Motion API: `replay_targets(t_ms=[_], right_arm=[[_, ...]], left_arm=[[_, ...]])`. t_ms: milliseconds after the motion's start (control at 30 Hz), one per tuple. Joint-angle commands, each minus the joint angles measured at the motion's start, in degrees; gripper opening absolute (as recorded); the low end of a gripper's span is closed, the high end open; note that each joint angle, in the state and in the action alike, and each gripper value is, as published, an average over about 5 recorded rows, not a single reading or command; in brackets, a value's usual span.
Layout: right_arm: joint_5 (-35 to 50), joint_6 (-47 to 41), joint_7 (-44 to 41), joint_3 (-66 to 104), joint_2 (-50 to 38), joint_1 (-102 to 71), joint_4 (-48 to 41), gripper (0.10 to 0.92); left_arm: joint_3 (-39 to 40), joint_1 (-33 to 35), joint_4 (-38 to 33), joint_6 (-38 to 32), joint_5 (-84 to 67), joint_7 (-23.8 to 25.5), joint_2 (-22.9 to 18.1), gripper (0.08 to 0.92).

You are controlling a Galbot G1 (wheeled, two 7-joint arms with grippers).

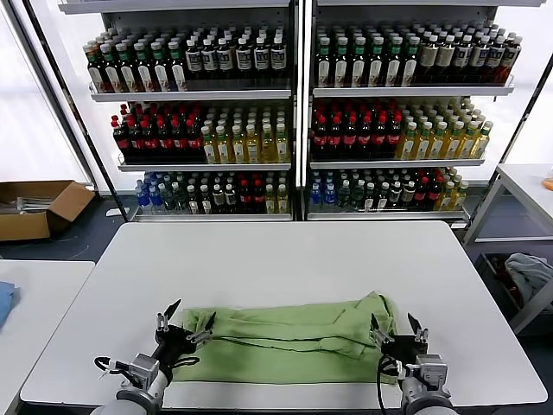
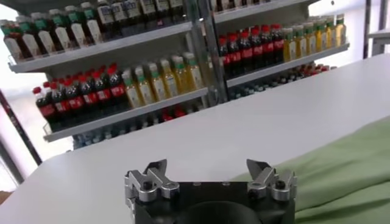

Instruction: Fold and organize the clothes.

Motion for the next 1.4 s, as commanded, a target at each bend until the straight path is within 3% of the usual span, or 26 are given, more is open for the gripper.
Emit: replay_targets(t_ms=[33,367,1033,1133,1400], right_arm=[[2.9,0.5,0.1,0.6,-0.3,0.2,7.2,0.819],[3.3,0.5,0.5,0.5,-1.3,0.4,7.3,0.823],[3.2,1.1,0.8,0.0,-1.3,-0.6,7.4,0.823],[3.2,1.1,0.8,0.0,-1.3,-0.7,7.5,0.823],[3.2,1.3,1.1,0.0,-1.2,-0.8,7.5,0.823]], left_arm=[[-0.5,0.6,-1.3,2.3,-1.6,-2.2,-1.6,0.816],[-0.4,1.8,0.6,5.8,-8.2,-4.7,-4.6,0.823],[-1.4,1.7,3.6,7.4,-11.2,-5.6,-5.0,0.819],[-1.3,1.7,3.7,7.4,-11.6,-5.6,-5.0,0.773],[-1.3,1.6,4.0,6.8,-11.9,-5.4,-5.0,0.545]])
